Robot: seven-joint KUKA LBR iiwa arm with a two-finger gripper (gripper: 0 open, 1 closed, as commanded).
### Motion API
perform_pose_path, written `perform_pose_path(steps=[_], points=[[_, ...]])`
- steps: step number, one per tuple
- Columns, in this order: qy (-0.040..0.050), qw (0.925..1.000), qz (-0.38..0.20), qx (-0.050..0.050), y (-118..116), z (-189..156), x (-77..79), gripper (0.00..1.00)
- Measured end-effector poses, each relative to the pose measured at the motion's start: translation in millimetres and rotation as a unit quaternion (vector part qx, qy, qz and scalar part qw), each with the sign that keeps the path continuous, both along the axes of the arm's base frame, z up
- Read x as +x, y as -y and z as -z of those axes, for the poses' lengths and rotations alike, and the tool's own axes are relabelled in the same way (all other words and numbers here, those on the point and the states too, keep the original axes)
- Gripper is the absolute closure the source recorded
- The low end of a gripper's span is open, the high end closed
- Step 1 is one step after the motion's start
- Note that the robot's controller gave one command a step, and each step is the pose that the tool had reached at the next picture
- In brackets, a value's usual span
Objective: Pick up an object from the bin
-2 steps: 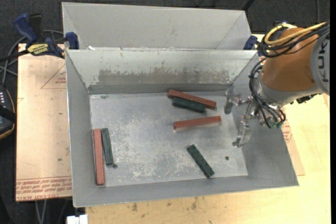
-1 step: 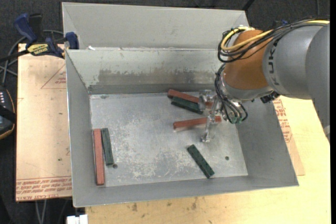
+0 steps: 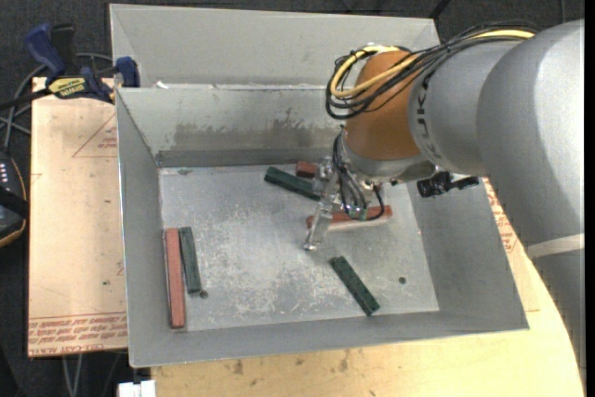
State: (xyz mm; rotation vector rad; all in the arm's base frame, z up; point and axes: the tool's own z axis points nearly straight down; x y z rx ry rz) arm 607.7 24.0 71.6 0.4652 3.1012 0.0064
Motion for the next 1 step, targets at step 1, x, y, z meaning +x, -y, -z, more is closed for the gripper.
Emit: perform_pose_path(steps=[1], points=[[-0.0033, 0.9998, 0.022, -0.002, 41.5, -3.2, -30.6, 0.00]])
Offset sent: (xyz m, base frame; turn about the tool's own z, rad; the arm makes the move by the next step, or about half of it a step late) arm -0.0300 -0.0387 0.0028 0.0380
